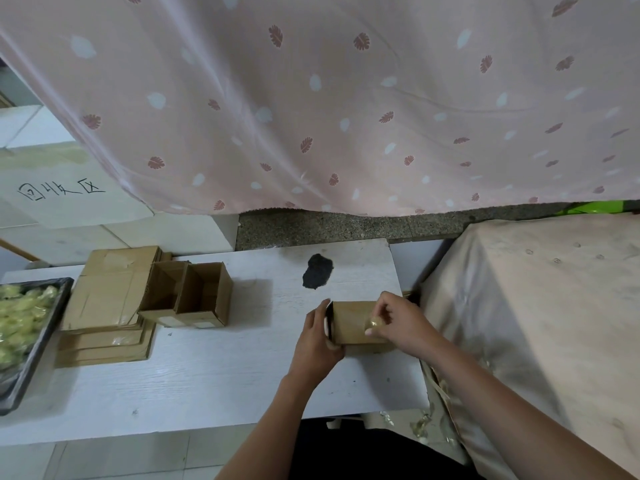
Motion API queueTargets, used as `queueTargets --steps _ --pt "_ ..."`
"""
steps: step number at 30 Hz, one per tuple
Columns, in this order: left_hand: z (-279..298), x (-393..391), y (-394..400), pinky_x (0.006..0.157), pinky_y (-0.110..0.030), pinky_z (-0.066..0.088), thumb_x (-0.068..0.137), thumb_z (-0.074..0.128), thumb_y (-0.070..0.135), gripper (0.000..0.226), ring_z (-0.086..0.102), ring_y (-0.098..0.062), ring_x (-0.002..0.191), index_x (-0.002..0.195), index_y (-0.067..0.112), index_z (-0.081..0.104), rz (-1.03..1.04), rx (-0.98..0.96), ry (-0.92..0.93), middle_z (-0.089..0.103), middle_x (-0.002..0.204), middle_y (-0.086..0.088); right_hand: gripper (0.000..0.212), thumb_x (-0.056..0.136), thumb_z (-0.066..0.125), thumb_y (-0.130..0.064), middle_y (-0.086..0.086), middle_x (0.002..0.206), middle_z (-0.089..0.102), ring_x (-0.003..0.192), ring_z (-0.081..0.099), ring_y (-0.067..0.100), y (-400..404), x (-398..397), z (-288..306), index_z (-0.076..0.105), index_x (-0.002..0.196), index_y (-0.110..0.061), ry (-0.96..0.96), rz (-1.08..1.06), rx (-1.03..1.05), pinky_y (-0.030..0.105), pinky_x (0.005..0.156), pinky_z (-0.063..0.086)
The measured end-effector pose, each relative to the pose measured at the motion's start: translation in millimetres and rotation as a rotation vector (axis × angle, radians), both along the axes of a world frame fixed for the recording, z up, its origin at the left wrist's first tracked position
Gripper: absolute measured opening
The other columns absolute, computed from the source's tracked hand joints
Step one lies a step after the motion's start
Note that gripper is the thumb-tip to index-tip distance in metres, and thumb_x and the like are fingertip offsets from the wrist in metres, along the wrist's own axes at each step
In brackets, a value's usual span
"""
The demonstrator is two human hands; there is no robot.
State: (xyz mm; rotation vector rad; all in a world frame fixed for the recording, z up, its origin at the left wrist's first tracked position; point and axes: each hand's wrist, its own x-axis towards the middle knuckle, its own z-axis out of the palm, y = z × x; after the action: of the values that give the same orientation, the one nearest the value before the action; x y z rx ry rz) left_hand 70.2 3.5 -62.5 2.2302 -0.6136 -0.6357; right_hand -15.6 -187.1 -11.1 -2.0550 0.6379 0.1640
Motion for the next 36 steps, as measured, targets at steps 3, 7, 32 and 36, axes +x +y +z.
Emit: queueTargets --steps 3,7,32,36 --pt "0.1 -5.6 -5.3 0.105 -0.042 0.046 0.077 0.077 0.029 0.092 0.047 -0.025 0.129 0.155 0.027 0.027 -0.127 0.090 -0.190 0.031 0.153 -0.001 0.041 0.075 0.085 -0.015 -0.002 0.091 0.064 0.082 0.063 0.013 10.4 3.5 -6.2 0.056 0.097 -0.034 0.011 -0.004 -0.023 0.026 0.072 0.050" --pt "-3.9 -12.5 -25.5 0.125 -0.041 -0.004 0.084 0.067 0.045 0.095 0.001 -0.021 0.155 0.159 0.021 0.014 -0.362 0.217 -0.359 0.009 0.167 -0.001 0.034 0.081 0.081 -0.020 -0.005 0.100 0.069 0.095 0.062 0.014 7.3 5.3 -8.5 0.069 0.111 -0.027 0.029 0.024 -0.058 0.027 0.084 0.051" --pt "-5.6 -17.3 -41.8 0.124 -0.046 -0.008 0.094 0.054 0.008 0.094 -0.013 -0.034 0.153 0.158 0.012 -0.016 -0.569 0.507 -0.457 -0.011 0.165 -0.019 0.043 0.076 0.083 -0.018 -0.006 0.078 0.055 0.070 0.054 0.009 0.0 -3.1 -13.8 0.054 0.107 -0.027 0.082 0.069 -0.205 0.019 0.059 0.041" --pt "-9.5 -24.1 -41.5 0.122 -0.050 -0.013 0.095 0.049 0.008 0.094 -0.021 -0.035 0.151 0.155 0.012 -0.024 -0.558 0.547 -0.497 -0.024 0.162 -0.020 0.025 0.079 0.083 -0.030 -0.010 0.092 0.048 0.083 0.055 0.014 2.2 -10.8 -22.8 0.060 0.082 -0.020 0.136 0.054 -0.214 0.014 0.064 0.034"
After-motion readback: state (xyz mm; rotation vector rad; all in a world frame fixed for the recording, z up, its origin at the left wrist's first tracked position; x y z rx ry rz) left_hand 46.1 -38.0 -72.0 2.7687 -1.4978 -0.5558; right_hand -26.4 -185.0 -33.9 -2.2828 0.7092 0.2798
